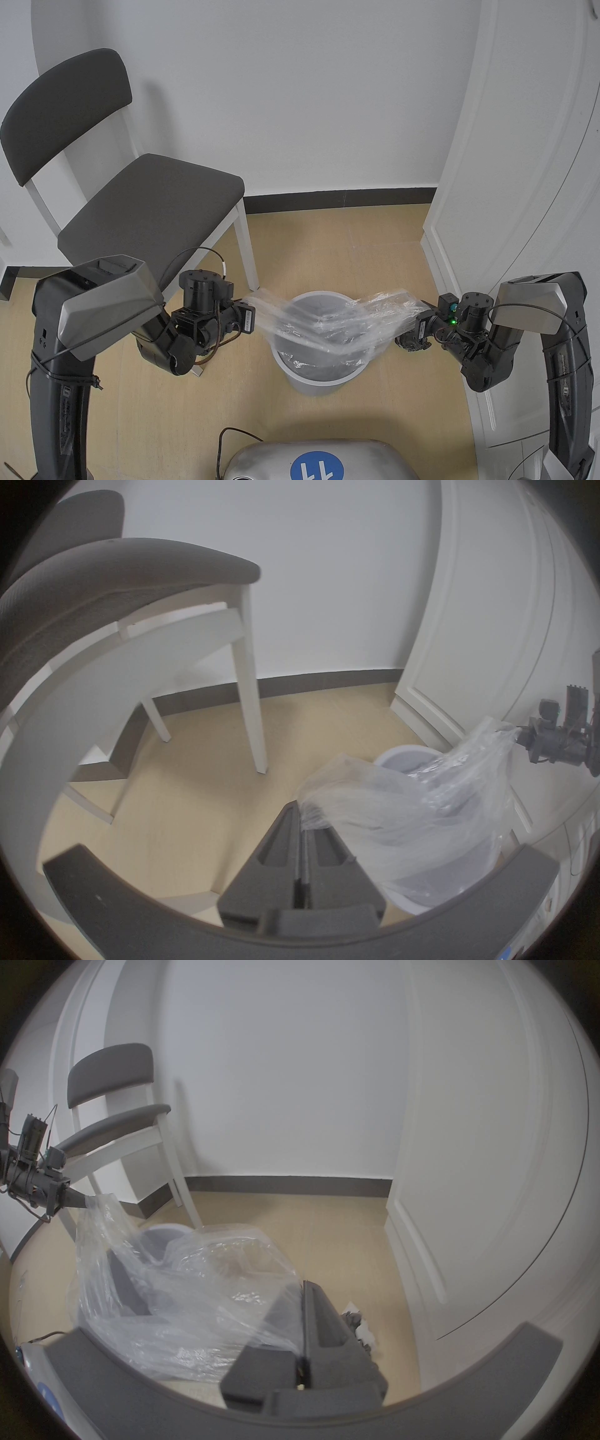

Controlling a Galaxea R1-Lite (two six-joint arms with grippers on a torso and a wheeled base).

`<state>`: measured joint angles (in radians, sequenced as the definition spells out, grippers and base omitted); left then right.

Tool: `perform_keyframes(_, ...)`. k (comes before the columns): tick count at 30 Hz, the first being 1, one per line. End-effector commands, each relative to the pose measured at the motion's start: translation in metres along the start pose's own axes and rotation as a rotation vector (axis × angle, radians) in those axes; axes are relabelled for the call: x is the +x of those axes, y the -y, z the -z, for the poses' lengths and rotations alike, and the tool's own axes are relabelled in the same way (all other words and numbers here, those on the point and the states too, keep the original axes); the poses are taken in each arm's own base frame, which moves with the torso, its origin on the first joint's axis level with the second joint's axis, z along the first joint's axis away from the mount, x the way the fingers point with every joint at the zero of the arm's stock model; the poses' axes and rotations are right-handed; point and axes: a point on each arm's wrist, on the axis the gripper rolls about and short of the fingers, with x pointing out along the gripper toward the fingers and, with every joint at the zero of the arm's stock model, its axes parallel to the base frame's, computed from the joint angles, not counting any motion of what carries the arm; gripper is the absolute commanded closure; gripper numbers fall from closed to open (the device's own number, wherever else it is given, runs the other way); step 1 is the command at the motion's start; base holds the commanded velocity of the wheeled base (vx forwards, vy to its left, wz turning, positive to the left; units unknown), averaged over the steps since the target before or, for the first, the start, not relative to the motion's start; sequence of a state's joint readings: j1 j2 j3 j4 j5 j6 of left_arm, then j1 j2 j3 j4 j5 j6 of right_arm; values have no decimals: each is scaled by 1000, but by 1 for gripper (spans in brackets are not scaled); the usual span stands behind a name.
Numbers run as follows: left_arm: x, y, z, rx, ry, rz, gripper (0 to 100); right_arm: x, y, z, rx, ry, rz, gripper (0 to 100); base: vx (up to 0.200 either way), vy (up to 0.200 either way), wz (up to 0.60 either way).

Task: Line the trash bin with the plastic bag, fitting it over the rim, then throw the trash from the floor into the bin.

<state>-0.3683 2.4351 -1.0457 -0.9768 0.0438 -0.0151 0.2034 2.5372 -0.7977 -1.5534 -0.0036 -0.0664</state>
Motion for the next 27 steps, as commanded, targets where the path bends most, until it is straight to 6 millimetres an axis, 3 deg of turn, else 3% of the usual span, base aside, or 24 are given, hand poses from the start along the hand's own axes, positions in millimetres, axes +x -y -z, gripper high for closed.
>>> perform_keyframes(1, -10, -14, -17, -11, 37, -25, 100, -2, 12, -16, 5, 54, 30, 100, 0, 0, 0)
perform_keyframes(8, -11, -15, -15, -5, 13, -27, 100, 1, 13, -12, 5, 49, 29, 100, 0, 0, 0)
perform_keyframes(14, 7, -13, -4, -11, 23, -33, 100, 21, 13, 5, 9, 60, 38, 100, 0, 0, 0)
perform_keyframes(21, 15, -19, -7, -24, 50, -46, 100, 31, 15, 0, 67, 104, 70, 100, 0, 0, 0)
perform_keyframes(27, 23, -20, 2, -74, 49, -54, 100, 32, 14, 15, 67, 68, 95, 100, 0, 0, 0)
